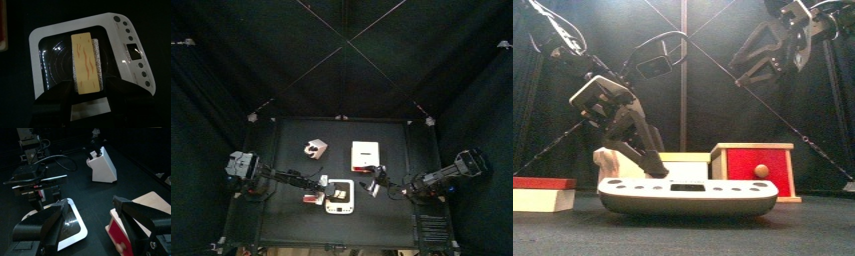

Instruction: Grab egg sushi

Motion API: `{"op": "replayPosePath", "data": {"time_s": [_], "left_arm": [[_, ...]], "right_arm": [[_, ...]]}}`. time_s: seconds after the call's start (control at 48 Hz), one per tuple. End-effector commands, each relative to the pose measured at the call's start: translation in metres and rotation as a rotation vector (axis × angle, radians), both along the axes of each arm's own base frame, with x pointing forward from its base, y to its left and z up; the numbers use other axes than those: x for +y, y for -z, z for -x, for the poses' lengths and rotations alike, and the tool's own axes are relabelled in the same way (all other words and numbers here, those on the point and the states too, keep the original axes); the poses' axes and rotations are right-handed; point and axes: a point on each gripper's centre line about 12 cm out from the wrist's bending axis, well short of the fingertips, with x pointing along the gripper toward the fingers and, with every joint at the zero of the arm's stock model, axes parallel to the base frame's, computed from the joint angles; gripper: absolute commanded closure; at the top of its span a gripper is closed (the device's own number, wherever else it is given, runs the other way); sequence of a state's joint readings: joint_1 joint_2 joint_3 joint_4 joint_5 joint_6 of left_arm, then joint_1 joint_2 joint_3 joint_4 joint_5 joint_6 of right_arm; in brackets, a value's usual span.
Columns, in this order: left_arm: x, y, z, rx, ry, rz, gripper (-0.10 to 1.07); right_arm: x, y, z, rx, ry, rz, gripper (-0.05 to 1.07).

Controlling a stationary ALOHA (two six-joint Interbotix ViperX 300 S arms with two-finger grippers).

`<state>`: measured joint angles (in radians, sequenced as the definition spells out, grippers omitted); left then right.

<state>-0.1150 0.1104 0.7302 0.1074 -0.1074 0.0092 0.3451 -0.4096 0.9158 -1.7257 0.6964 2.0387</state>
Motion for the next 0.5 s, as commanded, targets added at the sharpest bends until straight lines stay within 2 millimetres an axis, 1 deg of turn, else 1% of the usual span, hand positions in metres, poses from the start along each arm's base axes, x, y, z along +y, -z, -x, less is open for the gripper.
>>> {"op": "replayPosePath", "data": {"time_s": [0.0,0.083,0.479], "left_arm": [[-0.0002,-0.0217,-0.0058,-0.064,0.000,0.007,0.33],[0.0000,-0.0245,-0.0044,-0.070,0.000,0.007,0.33],[0.0000,-0.0239,-0.0044,-0.069,0.001,0.006,0.33]], "right_arm": [[-0.0005,-0.0083,0.0008,-0.027,0.001,-0.005,0.02],[-0.0006,-0.0087,0.0011,-0.028,0.002,-0.007,0.02],[-0.0007,-0.0077,0.0011,-0.025,0.002,-0.006,0.02]]}}
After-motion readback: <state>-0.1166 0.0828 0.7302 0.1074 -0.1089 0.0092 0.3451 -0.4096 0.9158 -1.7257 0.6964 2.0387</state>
